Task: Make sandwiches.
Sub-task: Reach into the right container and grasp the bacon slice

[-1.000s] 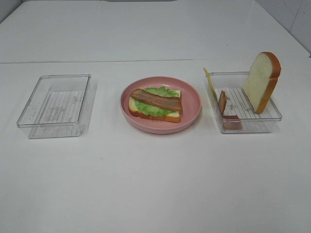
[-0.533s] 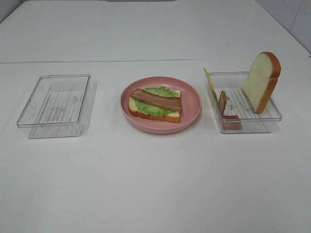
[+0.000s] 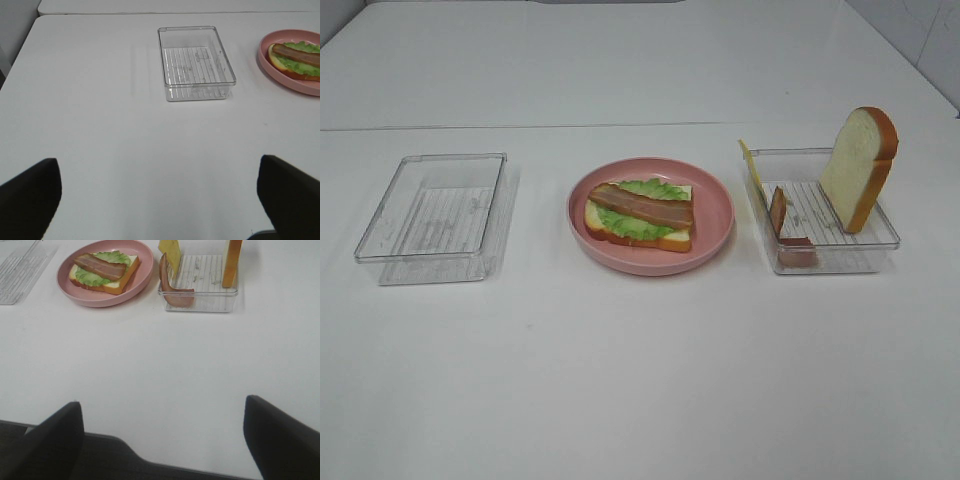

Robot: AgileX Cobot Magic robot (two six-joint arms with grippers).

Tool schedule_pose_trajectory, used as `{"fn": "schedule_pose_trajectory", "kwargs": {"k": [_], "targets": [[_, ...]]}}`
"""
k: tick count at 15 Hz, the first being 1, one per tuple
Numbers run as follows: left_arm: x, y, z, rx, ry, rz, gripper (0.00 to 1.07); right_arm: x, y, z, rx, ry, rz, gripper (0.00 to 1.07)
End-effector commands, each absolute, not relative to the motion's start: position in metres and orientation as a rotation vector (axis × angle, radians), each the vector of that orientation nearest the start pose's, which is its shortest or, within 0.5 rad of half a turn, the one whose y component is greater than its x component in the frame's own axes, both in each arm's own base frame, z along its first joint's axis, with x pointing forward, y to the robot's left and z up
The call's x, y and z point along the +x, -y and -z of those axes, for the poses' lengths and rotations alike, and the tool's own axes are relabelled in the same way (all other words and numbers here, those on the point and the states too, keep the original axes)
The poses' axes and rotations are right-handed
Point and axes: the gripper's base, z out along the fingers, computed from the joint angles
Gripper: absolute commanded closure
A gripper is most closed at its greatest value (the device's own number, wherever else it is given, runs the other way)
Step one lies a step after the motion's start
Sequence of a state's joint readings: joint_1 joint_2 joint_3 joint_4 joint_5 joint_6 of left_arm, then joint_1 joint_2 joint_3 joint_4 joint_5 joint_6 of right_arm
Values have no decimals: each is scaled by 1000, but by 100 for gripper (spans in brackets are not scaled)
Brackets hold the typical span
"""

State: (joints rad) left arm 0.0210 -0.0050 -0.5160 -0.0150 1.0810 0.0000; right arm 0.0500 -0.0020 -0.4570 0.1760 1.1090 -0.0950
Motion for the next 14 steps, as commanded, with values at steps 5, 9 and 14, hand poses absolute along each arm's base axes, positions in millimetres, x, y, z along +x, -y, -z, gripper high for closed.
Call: {"fn": "schedule_pose_trajectory", "kwargs": {"k": [5, 9, 14], "targets": [[-11, 3, -281, -55, -2011, 17, 6, 18, -15, -269, -156, -2234, -187, 22], [-11, 3, -281, -55, -2011, 17, 6, 88, -19, -303, -141, -2486, -218, 22], [-11, 3, -281, -55, -2011, 17, 6, 202, -24, -316, -151, -2678, -222, 22]]}}
